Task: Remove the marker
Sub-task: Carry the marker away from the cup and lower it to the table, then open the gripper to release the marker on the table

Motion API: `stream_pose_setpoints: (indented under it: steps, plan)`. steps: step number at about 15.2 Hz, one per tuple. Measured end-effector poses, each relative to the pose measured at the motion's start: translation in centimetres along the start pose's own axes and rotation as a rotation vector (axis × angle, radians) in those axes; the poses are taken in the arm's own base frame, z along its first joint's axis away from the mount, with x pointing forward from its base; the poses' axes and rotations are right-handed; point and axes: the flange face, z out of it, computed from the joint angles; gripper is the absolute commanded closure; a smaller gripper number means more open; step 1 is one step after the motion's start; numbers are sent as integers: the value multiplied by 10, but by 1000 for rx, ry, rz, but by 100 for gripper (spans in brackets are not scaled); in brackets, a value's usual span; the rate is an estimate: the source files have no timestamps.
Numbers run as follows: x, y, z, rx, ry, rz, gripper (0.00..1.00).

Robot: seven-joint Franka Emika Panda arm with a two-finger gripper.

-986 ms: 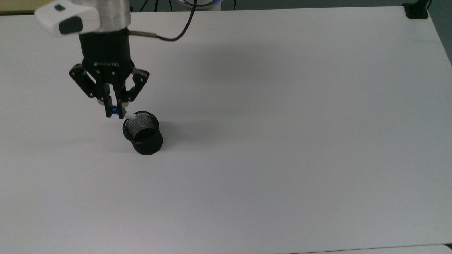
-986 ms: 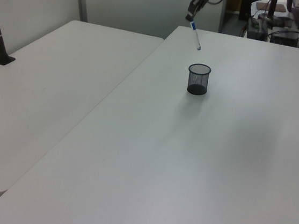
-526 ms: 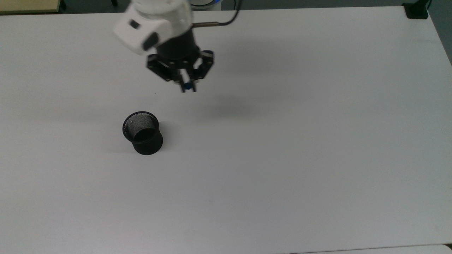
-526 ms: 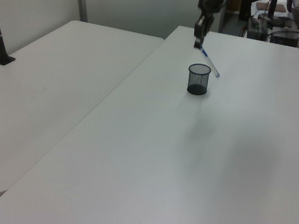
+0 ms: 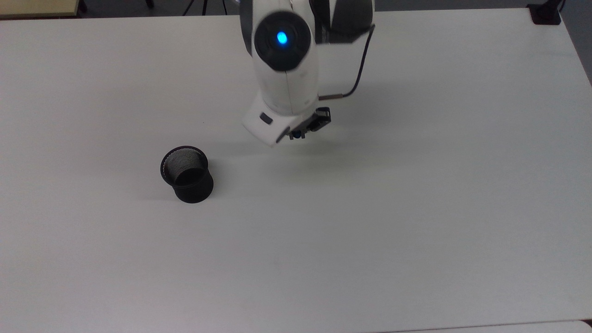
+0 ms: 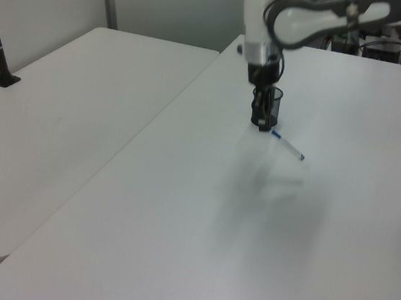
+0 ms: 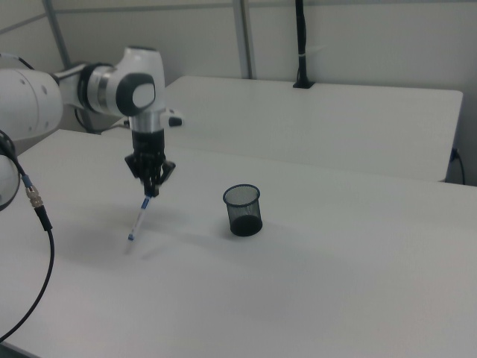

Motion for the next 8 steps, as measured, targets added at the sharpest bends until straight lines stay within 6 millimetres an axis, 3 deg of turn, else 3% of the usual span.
stream_pose_setpoints:
  steps: [4, 7, 8]
  plan:
    - [11, -6, 50, -18, -74, 26, 96]
    - [15, -2, 64, -33, -91, 33, 69]
    - [17, -1, 68, -38, -88, 46, 64]
